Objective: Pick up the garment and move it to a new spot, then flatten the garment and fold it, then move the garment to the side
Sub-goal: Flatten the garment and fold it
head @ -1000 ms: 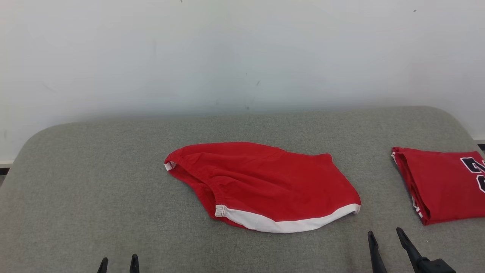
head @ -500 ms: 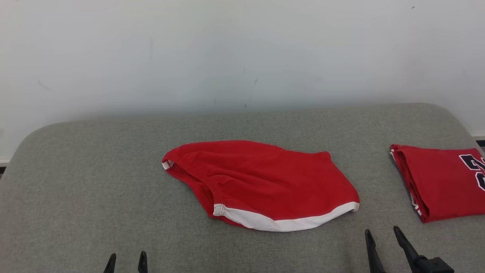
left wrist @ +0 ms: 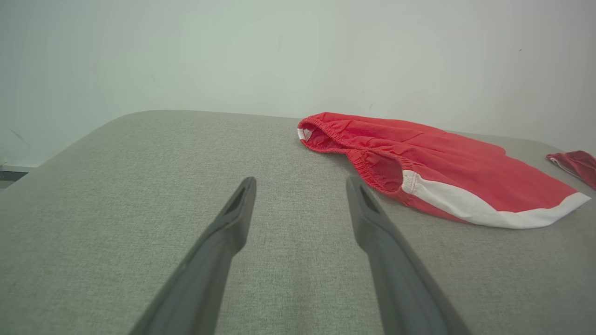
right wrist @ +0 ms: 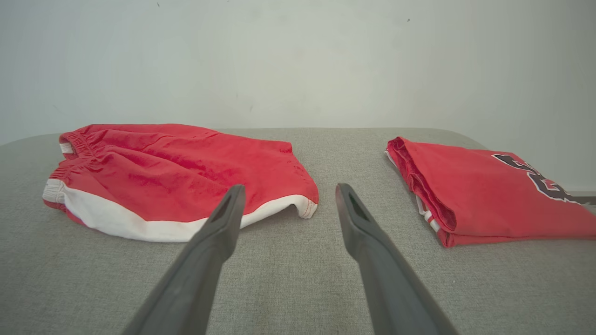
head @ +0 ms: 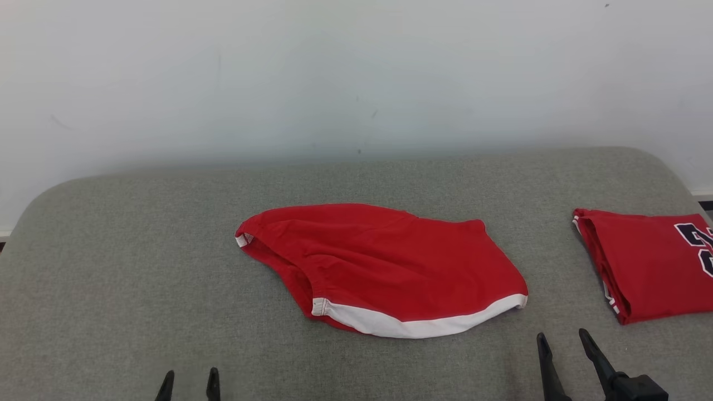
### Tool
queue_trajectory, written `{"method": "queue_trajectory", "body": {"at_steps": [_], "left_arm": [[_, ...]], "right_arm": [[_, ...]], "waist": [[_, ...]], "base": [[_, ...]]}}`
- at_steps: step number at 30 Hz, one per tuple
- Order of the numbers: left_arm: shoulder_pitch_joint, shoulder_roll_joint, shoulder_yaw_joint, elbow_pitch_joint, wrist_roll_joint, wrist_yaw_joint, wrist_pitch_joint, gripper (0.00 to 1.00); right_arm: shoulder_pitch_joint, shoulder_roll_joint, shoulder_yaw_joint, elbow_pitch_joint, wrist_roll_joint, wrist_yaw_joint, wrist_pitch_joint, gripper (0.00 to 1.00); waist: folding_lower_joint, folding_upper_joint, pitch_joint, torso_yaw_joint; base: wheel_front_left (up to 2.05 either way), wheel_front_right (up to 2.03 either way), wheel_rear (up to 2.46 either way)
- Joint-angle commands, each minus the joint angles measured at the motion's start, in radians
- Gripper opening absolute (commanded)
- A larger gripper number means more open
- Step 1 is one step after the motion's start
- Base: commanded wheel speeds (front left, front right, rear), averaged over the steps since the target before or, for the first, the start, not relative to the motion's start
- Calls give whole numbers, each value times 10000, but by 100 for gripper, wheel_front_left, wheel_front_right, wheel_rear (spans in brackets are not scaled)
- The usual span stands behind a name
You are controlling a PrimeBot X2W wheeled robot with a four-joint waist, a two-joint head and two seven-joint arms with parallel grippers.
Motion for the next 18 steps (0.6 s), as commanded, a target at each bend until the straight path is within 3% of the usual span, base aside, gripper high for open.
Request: {"method": "queue_trajectory", "body": {"at_steps": [1, 7, 15, 18], "left_arm": [[-152, -16, -119, 25, -41, 10, -24, 100], [-903, 73, -731, 595, -161, 12, -23, 100], [-3147, 600, -3047, 2510, -833, 13, 491, 100], [-3737, 710, -3315, 2875, -1006, 13, 638, 100]], "right_arm": [[-95, -9, -53, 21, 2, -29, 1, 100], [-507, -163, -95, 347, 151, -27, 316, 100], [-1898, -683, 160, 1180, 413, -29, 2340, 100], [-2296, -784, 226, 1406, 529, -29, 2594, 100]], "waist": [[0, 0, 23, 6], [0, 0, 240, -60], [0, 0, 978, -377], [0, 0, 1250, -456]], "base": [[0, 0, 0], [0, 0, 0], [0, 0, 0], [0, 0, 0]]}}
